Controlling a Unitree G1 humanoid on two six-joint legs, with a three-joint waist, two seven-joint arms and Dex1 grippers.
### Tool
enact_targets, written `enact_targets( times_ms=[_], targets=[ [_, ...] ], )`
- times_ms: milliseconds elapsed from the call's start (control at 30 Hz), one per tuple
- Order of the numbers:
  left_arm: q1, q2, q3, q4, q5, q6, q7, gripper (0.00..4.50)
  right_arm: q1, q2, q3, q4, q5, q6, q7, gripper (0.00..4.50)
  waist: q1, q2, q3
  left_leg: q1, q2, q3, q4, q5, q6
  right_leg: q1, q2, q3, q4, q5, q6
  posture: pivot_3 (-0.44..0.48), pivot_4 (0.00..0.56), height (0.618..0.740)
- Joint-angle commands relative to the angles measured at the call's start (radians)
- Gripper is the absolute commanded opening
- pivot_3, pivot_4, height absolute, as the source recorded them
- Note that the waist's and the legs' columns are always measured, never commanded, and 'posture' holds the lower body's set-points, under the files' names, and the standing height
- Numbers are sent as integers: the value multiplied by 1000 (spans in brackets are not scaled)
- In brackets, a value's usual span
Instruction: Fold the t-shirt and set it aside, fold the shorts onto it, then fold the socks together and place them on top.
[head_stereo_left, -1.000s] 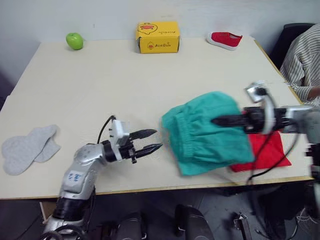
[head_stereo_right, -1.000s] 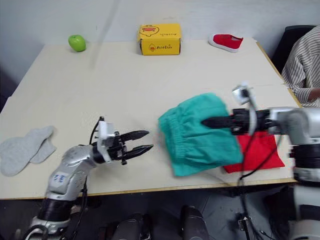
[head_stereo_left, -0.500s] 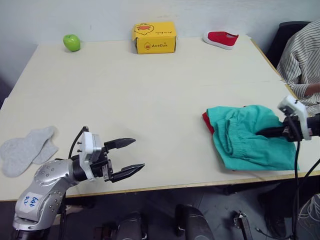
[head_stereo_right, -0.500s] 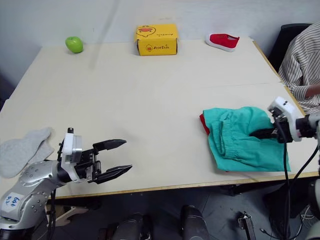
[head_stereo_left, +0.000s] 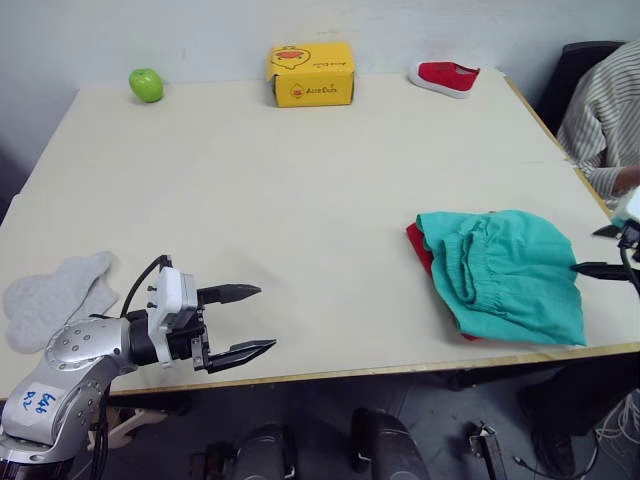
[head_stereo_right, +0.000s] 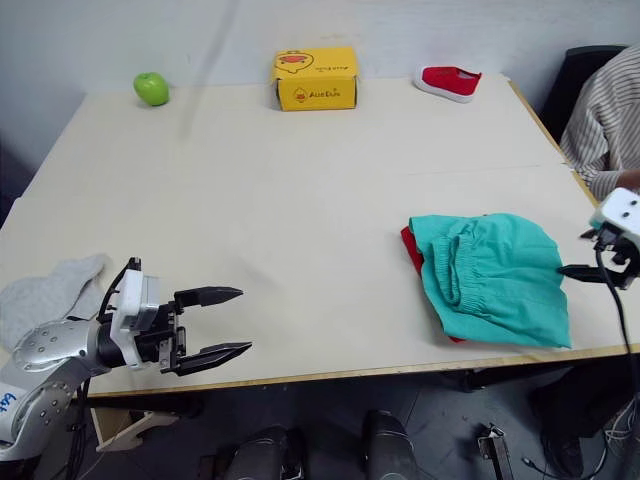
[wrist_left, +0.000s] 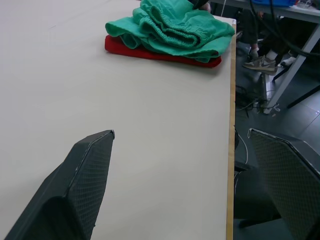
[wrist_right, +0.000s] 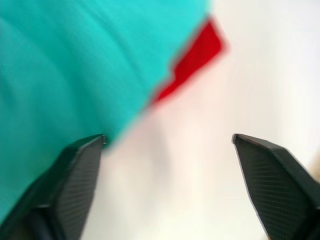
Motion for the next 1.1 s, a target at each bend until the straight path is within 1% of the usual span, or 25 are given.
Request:
enact_targets(
  times_ms=[33,100,133,167,200,233,267,300,333,367,400,467,533,600,667,767,867,900,967,1067,1100],
  targets=[
    [1,10,28,29,-14,-20,-33,4500,44,-13,-98,-128,98,-4,58,4475,-10,0,0,0,1,0,0,0,-1,0,1,1,0,0,0,0,150,740],
    [-9,11,30,60,-9,-24,-43,4500,116,4,-152,-243,173,54,98,4475,-12,1,0,1,2,0,0,0,-2,0,4,3,1,0,-1,0,150,740],
    [-16,10,31,77,-7,-26,-48,4500,159,14,-175,-309,202,90,100,4475,-16,2,1,0,-1,-5,-1,0,-3,3,4,0,0,0,-1,0,150,740],
    [-22,10,30,94,-4,-31,-53,4500,201,27,-199,-376,229,123,92,4475,-21,5,2,1,1,-13,-3,2,-3,11,-2,-6,-1,-1,-1,0,150,740],
    [-28,7,29,111,4,-41,-55,4500,244,44,-220,-453,260,170,79,4475,-24,6,3,0,-5,-32,-9,7,-2,23,-11,-23,-4,-1,-1,0,150,740],
    [-33,3,30,126,11,-51,-55,4500,285,63,-241,-530,288,216,63,4475,-29,8,4,1,-15,-47,-19,15,-1,34,-19,-44,-10,-1,-1,0,150,740],
    [-34,-1,33,140,19,-63,-53,4500,322,81,-257,-602,307,250,45,4475,-28,10,6,3,-22,-62,-24,23,1,43,-25,-58,-13,-1,0,0,150,740],
    [-26,-3,44,155,26,-80,-55,4500,364,105,-269,-685,318,273,14,4475,-27,10,6,2,-33,-79,-31,30,3,50,-33,-71,-16,-1,2,0,150,740],
    [-15,-1,56,164,27,-89,-58,4500,397,129,-284,-750,326,295,-21,4475,-19,13,8,0,-44,-94,-38,39,4,55,-44,-87,-17,-2,6,0,150,740],
    [2,1,75,170,33,-105,-58,4500,433,153,-293,-817,324,318,-62,4475,-4,13,8,-2,-48,-100,-35,42,5,55,-47,-91,-16,-4,8,0,150,740],
    [16,1,93,173,39,-120,-54,4500,465,171,-298,-871,325,337,-86,4475,14,13,8,-3,-46,-96,-32,41,5,52,-45,-87,-12,-4,9,0,150,740],
    [59,-9,163,169,34,-138,-25,4500,538,236,-314,-991,361,327,-111,4475,44,13,9,-4,-46,-95,-30,41,5,50,-45,-85,-13,-4,9,0,150,740],
    [130,-38,274,160,29,-162,25,4500,620,319,-299,-1115,420,312,-106,4475,63,13,8,-6,-46,-93,-29,39,6,49,-45,-82,-15,-4,9,0,150,740],
    [207,-68,372,159,34,-182,57,4500,687,379,-266,-1208,464,308,-86,4475,67,12,8,-5,-46,-91,-29,36,8,48,-44,-80,-17,-3,10,0,150,740],
    [291,-112,473,169,36,-197,98,4500,736,441,-232,-1265,486,281,-72,4475,66,10,9,-4,-44,-88,-30,33,8,49,-42,-73,-17,-3,10,0,150,740],
    [406,-192,628,216,21,-218,166,4500,782,533,-205,-1279,484,225,-90,4475,60,8,10,-3,-44,-84,-30,32,10,48,-41,-66,-18,-3,12,0,150,740],
    [550,-283,766,309,-27,-166,223,4500,835,599,-183,-1218,402,73,-100,4475,54,4,10,-1,-43,-80,-28,26,13,47,-40,-64,-21,-2,12,0,150,740],
    [586,-304,799,342,-43,-152,236,4500,843,624,-185,-1200,408,29,-93,4475,52,3,9,0,-41,-79,-28,23,16,47,-40,-62,-21,-3,12,0,150,740],
    [653,-333,843,404,-30,-180,232,4500,858,635,-175,-1166,412,-32,-49,4475,49,1,10,0,-37,-78,-24,19,15,47,-37,-61,-22,-3,11,0,150,740],
    [710,-358,877,413,-32,-212,229,4500,868,620,-158,-1155,472,25,7,4475,53,-3,10,-1,-33,-79,-17,14,15,48,-33,-61,-22,-5,9,0,150,740],
    [716,-355,878,392,-35,-216,229,4500,869,621,-159,-1158,487,38,11,4475,58,-3,10,-1,-33,-79,-17,11,10,47,-35,-60,-22,-5,8,0,150,740]
  ],
)
